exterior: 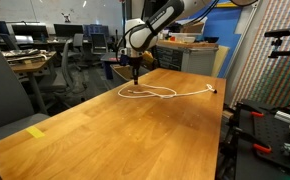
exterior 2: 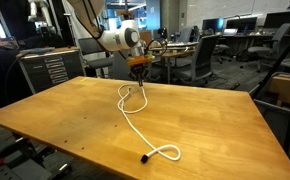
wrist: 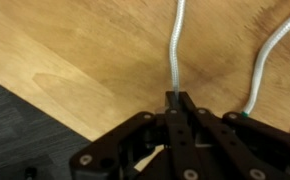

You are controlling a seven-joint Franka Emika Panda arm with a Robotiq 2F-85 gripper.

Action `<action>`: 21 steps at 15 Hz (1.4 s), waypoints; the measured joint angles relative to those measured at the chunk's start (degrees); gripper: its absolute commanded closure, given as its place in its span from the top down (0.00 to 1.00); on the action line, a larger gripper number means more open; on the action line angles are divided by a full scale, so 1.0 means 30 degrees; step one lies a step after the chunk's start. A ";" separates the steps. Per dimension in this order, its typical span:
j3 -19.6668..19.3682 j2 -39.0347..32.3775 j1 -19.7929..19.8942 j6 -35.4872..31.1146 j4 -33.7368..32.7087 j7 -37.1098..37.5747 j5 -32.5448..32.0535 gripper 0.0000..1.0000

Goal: Tie a knot using the white rope on the table

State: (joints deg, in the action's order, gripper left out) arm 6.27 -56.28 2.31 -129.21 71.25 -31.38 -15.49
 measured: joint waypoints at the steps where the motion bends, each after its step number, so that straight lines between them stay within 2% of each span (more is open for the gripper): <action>1: 0.0014 0.0474 -0.0193 0.0001 0.0180 0.0000 -0.0003 0.09; 5: 0.0041 0.3479 -0.0853 0.1213 0.2143 0.0330 0.0102 0.08; 11: 0.0287 0.8105 -0.0264 0.5830 0.7522 0.0745 0.3487 0.09; 14: 0.0126 0.8656 0.0693 0.6066 0.9563 0.0906 0.5531 0.09; 16: -0.0147 0.8400 0.1230 0.5182 1.0211 0.0978 0.6298 0.09; 17: -0.0293 0.8109 0.1400 0.4426 1.0329 0.0982 0.6400 0.33; 19: -0.0488 0.7303 0.1535 0.2810 1.0313 0.0987 0.6401 0.34; 21: -0.0502 0.6471 0.1450 0.1261 1.0209 0.0990 0.6250 0.47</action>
State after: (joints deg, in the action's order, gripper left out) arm 4.77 -36.87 6.66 -125.43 101.88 -28.41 3.26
